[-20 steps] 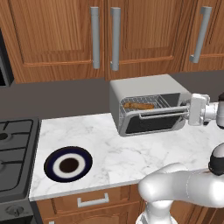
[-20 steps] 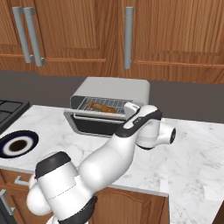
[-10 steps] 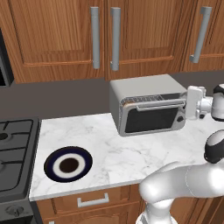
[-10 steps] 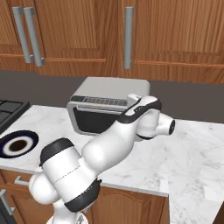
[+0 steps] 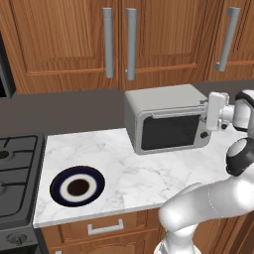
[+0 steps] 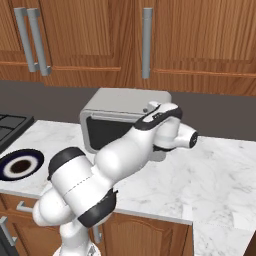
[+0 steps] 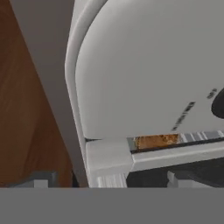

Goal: Pull the toaster oven rack outwards. Pick up the baguette from the plate and place it on the toaster oven rack. Close the toaster oven door fully and set the temperature to the lowest setting.

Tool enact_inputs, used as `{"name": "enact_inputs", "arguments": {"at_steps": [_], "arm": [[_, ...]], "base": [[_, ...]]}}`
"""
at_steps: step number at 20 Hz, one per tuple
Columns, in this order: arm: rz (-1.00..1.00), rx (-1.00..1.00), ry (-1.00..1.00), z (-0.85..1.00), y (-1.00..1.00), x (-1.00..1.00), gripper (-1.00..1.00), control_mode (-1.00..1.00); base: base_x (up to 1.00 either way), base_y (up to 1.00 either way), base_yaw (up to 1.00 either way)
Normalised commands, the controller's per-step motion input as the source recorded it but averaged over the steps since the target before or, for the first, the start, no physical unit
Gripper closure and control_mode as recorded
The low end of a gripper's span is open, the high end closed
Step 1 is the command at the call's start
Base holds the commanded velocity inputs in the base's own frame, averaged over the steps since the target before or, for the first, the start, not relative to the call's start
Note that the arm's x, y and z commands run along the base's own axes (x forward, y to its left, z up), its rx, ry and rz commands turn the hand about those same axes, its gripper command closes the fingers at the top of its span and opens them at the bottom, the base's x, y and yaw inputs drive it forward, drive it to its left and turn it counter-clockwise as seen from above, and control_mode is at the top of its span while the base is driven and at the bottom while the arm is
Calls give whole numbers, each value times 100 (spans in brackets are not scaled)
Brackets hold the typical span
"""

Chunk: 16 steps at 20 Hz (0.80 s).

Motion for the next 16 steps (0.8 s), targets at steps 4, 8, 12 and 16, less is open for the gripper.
{"name": "enact_inputs", "arguments": {"at_steps": [4,8,12,16], "arm": [[-12,0,-5,15,0,31,-100,-100],[-14,0,-3,8,0,31,-100,-100],[-12,0,0,3,0,27,-100,-100],[-11,0,0,0,0,33,-100,-100]], "base": [[0,0,0],[0,0,0],[0,0,0],[0,0,0]]}}
